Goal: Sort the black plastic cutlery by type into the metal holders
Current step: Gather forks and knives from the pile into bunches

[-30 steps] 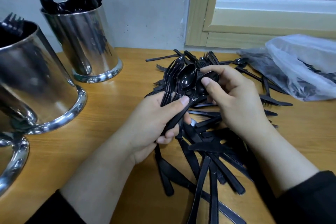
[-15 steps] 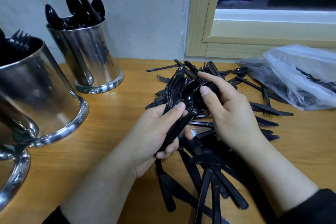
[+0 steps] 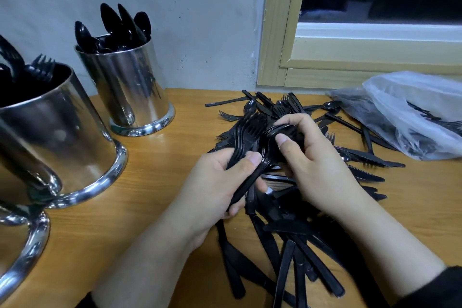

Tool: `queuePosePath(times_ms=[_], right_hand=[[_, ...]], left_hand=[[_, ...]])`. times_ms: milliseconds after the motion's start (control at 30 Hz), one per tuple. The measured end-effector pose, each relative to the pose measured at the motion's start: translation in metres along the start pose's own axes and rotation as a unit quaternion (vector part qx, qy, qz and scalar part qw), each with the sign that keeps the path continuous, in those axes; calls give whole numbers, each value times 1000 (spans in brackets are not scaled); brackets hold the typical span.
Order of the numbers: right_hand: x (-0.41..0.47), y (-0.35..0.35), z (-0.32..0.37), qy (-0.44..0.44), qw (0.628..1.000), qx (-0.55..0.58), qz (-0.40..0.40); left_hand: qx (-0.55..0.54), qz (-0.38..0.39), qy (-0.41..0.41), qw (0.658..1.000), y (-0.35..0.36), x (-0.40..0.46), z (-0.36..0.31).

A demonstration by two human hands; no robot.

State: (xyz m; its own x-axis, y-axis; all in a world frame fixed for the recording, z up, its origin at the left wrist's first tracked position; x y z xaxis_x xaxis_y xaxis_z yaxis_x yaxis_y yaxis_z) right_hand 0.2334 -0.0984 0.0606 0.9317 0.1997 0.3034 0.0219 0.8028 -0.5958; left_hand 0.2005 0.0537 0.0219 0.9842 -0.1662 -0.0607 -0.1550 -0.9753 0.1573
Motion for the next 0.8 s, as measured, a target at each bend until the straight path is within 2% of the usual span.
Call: queuePosePath(times_ms=[167, 367, 433, 567, 700, 800], right_hand=[[1, -7, 25, -14, 999, -37, 13], [1, -31, 82, -59, 994, -86, -11], [3, -41, 109, -81, 993, -79, -28], [7, -54, 156, -115, 989, -71, -67], [21, -52, 199, -143, 984, -61, -82], [39, -43, 225, -158, 981, -68, -84]], left_hand=[[-14, -4, 20, 1000, -1, -5, -10], [-9, -69, 72, 995, -11, -30, -55], [2, -102, 99, 990, -26, -40, -77], [67, -217, 158, 961, -76, -65, -127], [61, -275, 190, 940, -118, -91, -170], [31, -288, 182, 940, -142, -104, -192]])
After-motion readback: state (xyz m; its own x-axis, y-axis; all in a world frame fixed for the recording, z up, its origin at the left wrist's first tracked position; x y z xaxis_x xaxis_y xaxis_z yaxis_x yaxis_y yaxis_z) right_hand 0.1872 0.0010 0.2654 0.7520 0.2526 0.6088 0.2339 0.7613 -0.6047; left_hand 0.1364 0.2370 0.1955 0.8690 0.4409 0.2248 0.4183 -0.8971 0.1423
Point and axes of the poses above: each hand's wrist, its own x-axis towards the middle knuckle, its own y-axis out of the palm, z = x × y, the point moved 9 cm from there along x, towards the middle knuckle, and after that the axes turned 10 degrees about -x, right-handed, at the moved point
